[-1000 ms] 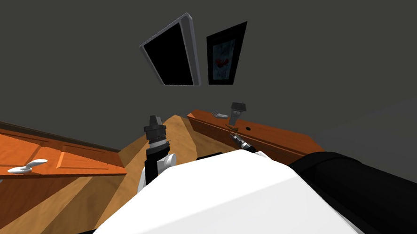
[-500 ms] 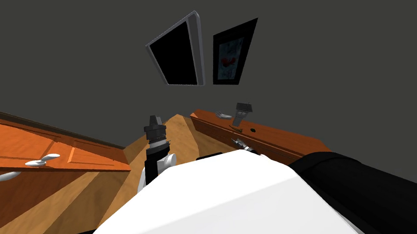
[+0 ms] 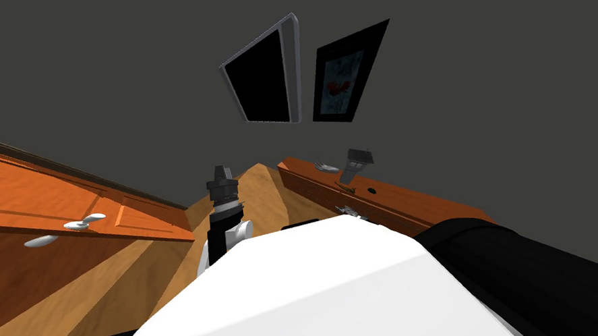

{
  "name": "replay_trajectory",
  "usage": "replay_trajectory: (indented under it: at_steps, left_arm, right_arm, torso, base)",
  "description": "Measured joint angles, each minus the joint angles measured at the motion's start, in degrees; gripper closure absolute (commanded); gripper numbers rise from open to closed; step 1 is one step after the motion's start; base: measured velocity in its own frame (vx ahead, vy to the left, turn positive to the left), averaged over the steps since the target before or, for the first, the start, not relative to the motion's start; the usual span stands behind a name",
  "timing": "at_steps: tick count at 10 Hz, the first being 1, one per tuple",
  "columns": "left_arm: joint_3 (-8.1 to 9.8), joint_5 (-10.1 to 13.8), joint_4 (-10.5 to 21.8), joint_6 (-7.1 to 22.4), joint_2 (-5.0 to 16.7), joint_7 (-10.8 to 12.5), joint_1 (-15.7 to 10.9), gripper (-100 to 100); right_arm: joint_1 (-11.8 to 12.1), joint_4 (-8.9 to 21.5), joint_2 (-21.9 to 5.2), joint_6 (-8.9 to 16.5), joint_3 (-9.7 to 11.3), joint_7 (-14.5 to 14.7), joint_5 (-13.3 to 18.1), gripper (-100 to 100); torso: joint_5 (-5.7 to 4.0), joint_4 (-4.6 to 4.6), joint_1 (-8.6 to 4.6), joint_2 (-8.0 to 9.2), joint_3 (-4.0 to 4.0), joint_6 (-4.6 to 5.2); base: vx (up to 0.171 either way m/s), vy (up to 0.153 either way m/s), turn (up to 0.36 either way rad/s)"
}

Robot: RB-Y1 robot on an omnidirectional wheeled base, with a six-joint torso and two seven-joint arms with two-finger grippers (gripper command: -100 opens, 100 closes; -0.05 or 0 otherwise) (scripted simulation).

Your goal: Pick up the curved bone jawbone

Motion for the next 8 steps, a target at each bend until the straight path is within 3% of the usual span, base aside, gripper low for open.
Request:
replay_trajectory:
  at_steps: [3, 8]
  left_arm:
    - [0.0, 0.0, 0.0, 0.0, 0.0, 0.0, 0.0, 0]
    - [0.0, 0.0, 0.0, 0.0, 0.0, 0.0, 0.0, 0]
  right_arm:
    - [-0.18, 4.83, -1.18, -0.68, 0.51, 0.96, 1.32, -100]
    - [-0.69, 11.33, -6.43, 1.09, 3.93, 0.66, 4.33, -100]
  torso:
    - [-0.05, 0.02, -0.2, 0.09, 0.05, 0.0]
    - [-0.04, 0.0, -0.15, -0.04, -0.02, -0.02]
  base:
    - [0.055, 0.039, 0.106]
    - [0.076, 0.036, 0.088]
